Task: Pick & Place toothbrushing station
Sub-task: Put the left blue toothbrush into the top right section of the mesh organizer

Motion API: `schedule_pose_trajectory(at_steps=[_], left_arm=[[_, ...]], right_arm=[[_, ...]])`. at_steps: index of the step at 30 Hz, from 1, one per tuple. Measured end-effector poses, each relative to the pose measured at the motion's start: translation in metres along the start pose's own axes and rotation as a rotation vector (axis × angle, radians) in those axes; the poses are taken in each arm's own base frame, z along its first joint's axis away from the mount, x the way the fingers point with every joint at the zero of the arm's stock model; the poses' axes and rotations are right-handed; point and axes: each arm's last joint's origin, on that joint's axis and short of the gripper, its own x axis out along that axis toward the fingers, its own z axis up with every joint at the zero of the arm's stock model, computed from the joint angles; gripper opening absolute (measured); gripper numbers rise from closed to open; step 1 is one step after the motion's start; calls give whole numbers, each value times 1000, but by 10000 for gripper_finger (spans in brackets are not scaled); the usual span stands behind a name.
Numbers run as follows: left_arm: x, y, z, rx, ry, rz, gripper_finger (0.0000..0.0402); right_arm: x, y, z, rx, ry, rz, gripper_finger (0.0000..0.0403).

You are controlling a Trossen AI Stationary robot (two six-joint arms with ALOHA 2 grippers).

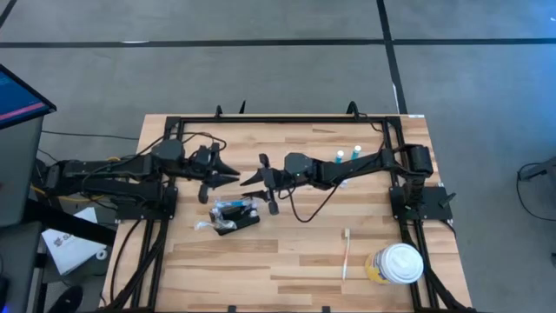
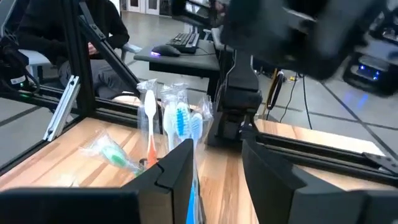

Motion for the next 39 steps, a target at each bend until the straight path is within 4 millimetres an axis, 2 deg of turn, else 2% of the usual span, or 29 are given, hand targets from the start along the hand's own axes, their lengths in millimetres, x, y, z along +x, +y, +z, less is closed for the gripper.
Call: schedule_pose_trajectory(at_steps=[6, 10, 17, 27, 39], left_arm=[[-12, -8, -5, -20, 80, -159, 72], [-20, -16, -9, -1, 127, -203, 72], [-23, -36, -15, 60, 179, -319, 72], [-23, -47, -28, 174, 270, -187, 72], [-24, -48, -26, 198, 248, -96, 72]], right_arm=[[-4, 1, 1, 8, 51, 7, 127], [-6, 1, 5, 7, 42, 6, 128], [-6, 1, 3, 10, 57, 8, 128], [-6, 1, 2, 12, 66, 9, 129], [-6, 1, 2, 12, 67, 9, 129]])
